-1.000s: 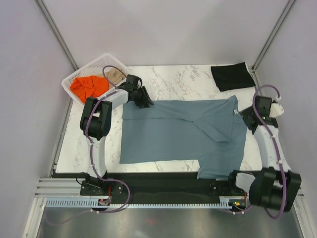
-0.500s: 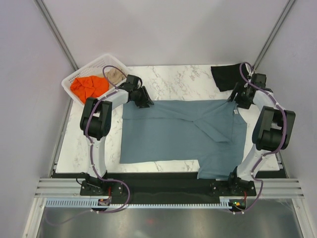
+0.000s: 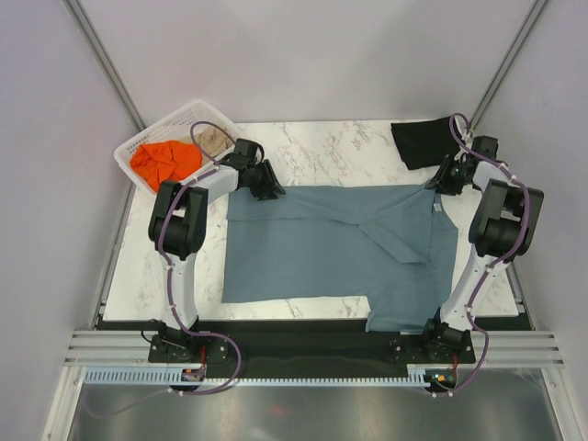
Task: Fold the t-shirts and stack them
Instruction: Fold the tshirt
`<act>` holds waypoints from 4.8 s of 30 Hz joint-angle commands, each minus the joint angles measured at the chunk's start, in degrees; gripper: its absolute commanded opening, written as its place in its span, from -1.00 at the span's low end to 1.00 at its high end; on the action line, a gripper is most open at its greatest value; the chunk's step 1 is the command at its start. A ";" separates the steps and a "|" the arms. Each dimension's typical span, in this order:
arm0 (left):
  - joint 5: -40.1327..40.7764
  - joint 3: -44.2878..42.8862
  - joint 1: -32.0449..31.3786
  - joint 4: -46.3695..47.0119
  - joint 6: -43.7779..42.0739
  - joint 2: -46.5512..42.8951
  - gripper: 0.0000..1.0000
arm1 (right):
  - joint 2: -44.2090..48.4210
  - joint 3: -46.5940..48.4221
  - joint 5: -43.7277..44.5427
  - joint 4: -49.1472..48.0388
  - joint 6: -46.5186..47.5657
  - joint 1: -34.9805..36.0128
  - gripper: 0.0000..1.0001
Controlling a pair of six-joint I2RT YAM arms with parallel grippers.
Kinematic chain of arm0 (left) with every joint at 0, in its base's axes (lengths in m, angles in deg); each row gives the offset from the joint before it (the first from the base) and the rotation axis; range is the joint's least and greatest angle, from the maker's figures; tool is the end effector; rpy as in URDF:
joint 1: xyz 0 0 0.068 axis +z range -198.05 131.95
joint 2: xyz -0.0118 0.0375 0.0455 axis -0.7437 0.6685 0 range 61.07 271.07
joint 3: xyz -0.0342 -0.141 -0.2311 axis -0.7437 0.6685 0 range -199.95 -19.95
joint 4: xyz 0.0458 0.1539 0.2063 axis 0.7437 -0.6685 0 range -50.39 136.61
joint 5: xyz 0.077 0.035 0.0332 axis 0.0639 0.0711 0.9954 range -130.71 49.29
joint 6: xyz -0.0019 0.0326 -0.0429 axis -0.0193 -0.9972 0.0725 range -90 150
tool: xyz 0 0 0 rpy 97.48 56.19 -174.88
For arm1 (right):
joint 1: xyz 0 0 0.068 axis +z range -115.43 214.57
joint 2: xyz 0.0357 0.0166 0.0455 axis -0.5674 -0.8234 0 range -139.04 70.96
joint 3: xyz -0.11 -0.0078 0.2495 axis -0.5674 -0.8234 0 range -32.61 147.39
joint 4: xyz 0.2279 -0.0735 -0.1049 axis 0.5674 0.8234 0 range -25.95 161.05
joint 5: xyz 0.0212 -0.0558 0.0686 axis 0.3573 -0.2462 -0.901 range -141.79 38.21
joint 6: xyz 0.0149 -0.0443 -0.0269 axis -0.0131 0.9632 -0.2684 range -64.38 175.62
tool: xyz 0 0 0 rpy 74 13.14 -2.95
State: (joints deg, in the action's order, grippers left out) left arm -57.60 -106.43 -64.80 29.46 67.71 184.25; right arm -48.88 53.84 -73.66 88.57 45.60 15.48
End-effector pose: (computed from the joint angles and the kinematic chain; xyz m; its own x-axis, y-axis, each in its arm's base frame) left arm 0.4379 -0.1426 0.1490 -0.8807 -0.3461 -0.3233 -0.1250 0.8282 -0.5463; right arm 0.4256 -0.1333 0.1671 -0.7680 0.4367 -0.4684 0.2539 0.8791 0.4033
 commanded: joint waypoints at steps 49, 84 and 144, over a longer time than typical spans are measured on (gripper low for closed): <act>-12.18 1.04 -2.48 -5.00 -5.71 -12.77 0.12 | 15.14 -7.26 7.70 1.30 -19.51 -0.52 -0.49; -22.40 15.38 -0.92 -1.93 -6.34 -27.46 0.13 | 68.51 -67.20 19.76 -28.71 -37.08 22.43 0.96; -24.78 14.14 1.90 -1.22 -4.93 -26.40 0.08 | 46.17 -63.79 15.38 -52.65 -28.38 29.73 0.91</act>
State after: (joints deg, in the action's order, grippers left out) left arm -81.33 -91.19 -63.49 26.99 61.96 158.94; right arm -4.44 -12.78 -52.43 38.80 16.99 44.96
